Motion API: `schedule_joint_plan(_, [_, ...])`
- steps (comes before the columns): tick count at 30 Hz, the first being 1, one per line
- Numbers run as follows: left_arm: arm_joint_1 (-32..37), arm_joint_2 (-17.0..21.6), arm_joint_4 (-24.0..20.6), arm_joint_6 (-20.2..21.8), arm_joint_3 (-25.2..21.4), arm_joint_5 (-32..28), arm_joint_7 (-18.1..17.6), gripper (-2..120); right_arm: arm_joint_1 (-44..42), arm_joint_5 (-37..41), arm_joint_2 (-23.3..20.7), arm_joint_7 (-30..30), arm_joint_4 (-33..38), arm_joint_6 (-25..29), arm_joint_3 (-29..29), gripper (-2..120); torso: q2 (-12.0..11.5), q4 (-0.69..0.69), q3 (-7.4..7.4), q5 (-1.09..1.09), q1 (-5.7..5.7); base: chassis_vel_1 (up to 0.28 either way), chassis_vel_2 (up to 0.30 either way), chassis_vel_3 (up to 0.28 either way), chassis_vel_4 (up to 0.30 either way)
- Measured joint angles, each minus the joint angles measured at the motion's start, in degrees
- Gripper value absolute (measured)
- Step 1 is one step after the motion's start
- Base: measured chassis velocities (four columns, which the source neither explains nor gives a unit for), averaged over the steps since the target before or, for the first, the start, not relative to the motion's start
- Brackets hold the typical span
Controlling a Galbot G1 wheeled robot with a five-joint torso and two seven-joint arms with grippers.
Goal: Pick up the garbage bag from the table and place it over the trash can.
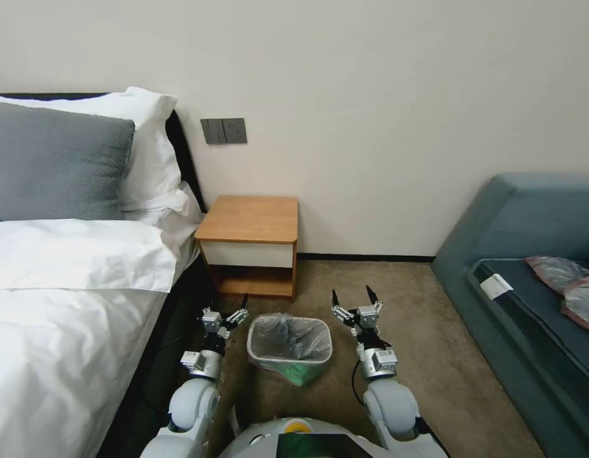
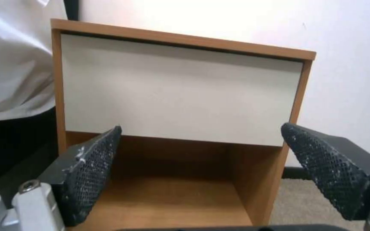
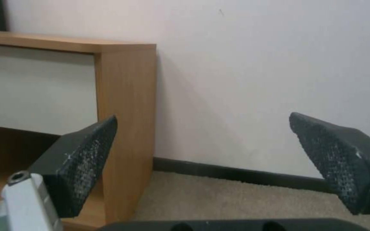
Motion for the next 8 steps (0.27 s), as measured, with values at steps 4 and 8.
schedule_joint_plan(4, [0.0,0.0,0.0,0.0,0.0,0.0,0.0,96,0.0,0.0,0.0,0.0,0.0,0.0,0.0,100,0.0,0.0,0.0,0.0,0.0,0.0,0.0,0.0,0.0])
schedule_joint_plan(8, [0.0,0.0,0.0,0.0,0.0,0.0,0.0,96,0.0,0.0,0.0,0.0,0.0,0.0,0.0,100,0.0,0.0,0.0,0.0,0.0,0.0,0.0,0.0,0.0])
